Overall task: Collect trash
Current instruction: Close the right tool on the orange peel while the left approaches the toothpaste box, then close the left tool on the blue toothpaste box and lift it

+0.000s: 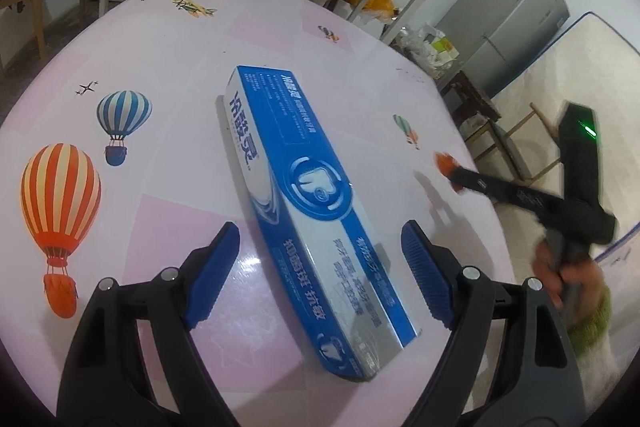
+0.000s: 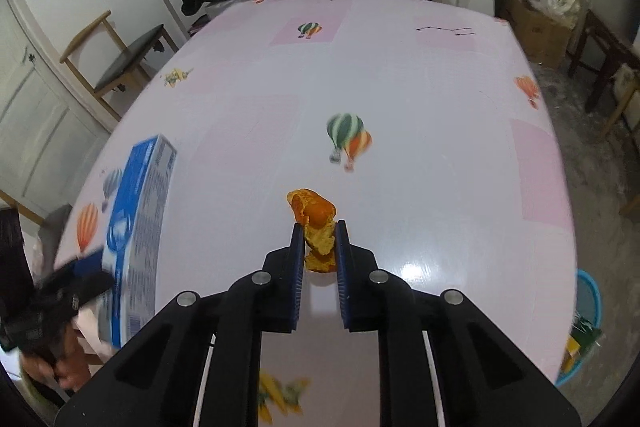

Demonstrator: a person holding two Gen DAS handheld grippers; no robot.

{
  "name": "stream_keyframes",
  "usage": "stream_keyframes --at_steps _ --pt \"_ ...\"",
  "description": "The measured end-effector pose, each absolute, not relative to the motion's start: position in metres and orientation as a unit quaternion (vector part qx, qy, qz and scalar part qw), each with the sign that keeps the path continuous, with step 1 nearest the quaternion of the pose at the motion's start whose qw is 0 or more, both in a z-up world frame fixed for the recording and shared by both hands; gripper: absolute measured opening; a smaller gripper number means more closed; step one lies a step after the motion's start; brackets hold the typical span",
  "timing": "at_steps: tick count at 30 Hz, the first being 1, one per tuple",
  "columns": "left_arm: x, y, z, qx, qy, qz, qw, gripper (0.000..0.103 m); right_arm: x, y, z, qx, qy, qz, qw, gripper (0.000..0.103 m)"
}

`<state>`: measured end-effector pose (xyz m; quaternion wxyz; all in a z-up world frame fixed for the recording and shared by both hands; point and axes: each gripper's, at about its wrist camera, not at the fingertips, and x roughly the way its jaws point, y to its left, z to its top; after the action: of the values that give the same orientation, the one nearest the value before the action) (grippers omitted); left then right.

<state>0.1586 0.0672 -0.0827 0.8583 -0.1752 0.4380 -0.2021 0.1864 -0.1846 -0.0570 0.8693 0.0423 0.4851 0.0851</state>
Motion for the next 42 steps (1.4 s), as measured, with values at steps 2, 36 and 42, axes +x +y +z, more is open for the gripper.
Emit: stream_keyframes --at_steps 2,36,42 --pt "0.163 0.064 -0.084 -0.171 0.442 -0.194 0.859 0.079 0.172 -0.182 -0.056 0.028 0.480 0.070 0.874 0.015" --pt "0.138 0.042 -0.077 -0.105 0.479 -0.222 0.843 0.068 0.124 -0.176 -0.072 0.043 0.494 0.081 0.864 0.022" --pt "0.136 0.028 -0.077 -0.061 0.483 -0.210 0.848 0.071 0.122 -0.170 -0.071 0.024 0.485 0.090 0.869 0.050"
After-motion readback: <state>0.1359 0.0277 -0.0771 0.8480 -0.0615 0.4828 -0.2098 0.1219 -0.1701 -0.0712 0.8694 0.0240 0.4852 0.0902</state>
